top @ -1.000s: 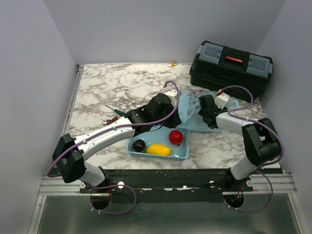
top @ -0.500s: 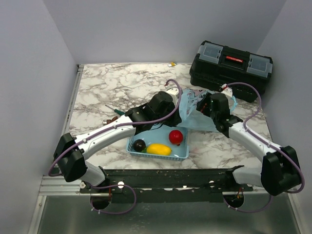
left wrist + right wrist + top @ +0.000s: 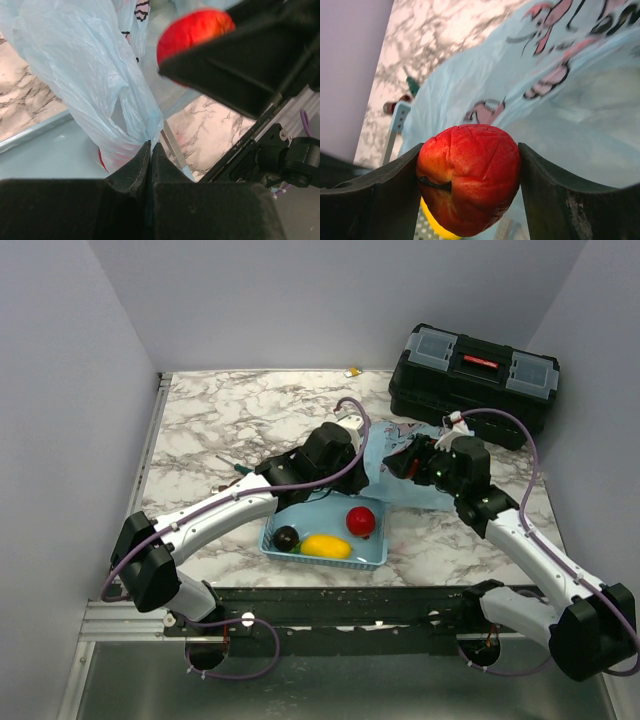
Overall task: Take the fake fruits out of the plastic bag
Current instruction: Take out the fake fruit from the plastic bag, then place the fake fruit in the bin.
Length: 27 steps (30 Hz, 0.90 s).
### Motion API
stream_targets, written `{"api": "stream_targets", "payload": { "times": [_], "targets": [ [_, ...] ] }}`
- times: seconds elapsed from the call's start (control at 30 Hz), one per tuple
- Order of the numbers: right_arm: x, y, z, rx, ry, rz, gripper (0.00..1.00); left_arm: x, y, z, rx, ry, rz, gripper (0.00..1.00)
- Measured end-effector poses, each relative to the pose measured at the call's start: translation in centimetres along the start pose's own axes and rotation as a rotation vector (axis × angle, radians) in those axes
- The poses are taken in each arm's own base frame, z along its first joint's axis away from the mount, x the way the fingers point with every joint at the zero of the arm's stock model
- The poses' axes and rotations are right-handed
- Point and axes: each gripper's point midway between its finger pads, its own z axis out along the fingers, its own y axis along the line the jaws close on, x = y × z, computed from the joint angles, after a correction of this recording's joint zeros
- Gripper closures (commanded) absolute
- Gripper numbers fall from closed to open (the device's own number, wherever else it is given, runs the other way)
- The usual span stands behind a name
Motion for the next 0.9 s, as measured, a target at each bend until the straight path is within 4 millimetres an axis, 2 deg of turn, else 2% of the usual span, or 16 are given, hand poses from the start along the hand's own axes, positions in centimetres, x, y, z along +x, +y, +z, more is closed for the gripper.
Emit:
{"api": "stream_targets", "payload": {
  "times": [0.2,0.37,0.5,0.57,0.73,0.83,0.9],
  "targets": [
    [5.8,2.2,-1.6,-0.152,0.167,0.022,0.9,-0.6,1.9,0.4,-0.031,-0.001,-0.036,1.0],
    [10.5,7.1,-3.4,-0.323,0.283,-0.053,0.91,-0.9,2.8,0.6,-0.044,-0.002,-0.062,1.0],
    [13.1,10.5,-4.1,-0.433,0.309,-0.121,0.9,-1.2,3.0,0.5,-0.04,-0.003,-0.073,1.0],
    [14.0,10.8,-3.6,-0.447,0.314,-0.137,0.9,-1.5,3.1,0.4,-0.038,-0.006,-0.076,1.0],
    [16.8,9.0,-0.8,-0.369,0.368,-0.193,0.9,-2.2,3.2,0.1,-0.034,-0.015,-0.081,1.0],
    [18.6,8.7,-0.7,-0.345,0.403,-0.249,0.89,-2.1,3.5,0.0,-0.037,-0.006,-0.086,1.0],
    [18.9,8.6,-1.0,-0.336,0.404,-0.281,0.88,-2.0,3.5,-0.1,-0.037,0.0,-0.086,1.0]
  ]
}}
